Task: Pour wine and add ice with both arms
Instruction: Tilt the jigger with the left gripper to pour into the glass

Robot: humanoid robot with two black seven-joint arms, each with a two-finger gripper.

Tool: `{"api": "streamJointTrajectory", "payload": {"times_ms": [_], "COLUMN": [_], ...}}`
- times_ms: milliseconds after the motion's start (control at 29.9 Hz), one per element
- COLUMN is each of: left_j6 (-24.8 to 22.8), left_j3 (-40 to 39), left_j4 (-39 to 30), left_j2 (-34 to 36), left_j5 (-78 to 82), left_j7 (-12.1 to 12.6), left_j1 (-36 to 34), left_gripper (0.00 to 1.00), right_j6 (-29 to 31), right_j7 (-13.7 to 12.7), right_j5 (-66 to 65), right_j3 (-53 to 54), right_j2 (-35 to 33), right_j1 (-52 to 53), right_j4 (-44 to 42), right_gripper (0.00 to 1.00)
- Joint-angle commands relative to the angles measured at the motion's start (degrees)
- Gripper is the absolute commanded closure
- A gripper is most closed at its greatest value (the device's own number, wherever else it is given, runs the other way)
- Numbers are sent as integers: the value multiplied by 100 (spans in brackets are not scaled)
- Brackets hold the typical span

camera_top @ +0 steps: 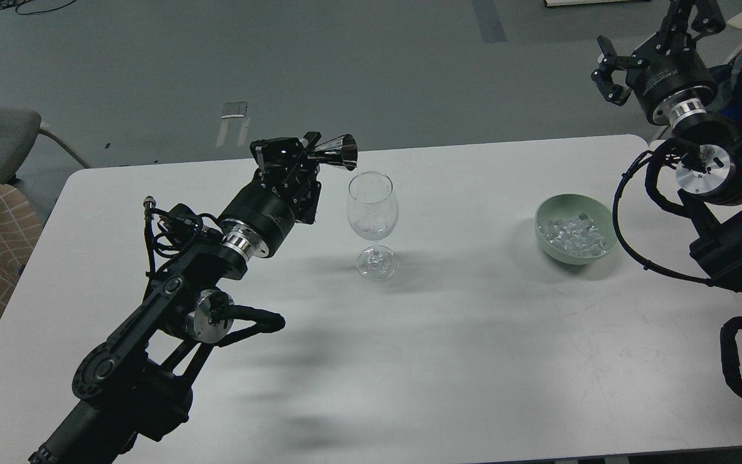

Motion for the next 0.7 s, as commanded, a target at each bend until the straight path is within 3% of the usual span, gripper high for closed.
{"api": "streamJointTrajectory", "payload": {"times_ms": [0,668], "left_j6": [-138,-243], "left_j3": [-1,447], "left_j4": [-3,111], "left_j2": [9,255], "left_j5": [214,1533], "left_j7": [-29,-47], "left_j1": [6,-266], "left_gripper": [100,100], "right_j6": [-1,-1], "right_j7": [0,0], "right_j5": [0,0], "right_j3": [1,18], "right_j2": [-7,-86], "right_j1": [-9,-124], "right_j4": [3,109], "right_gripper": [0,0]}}
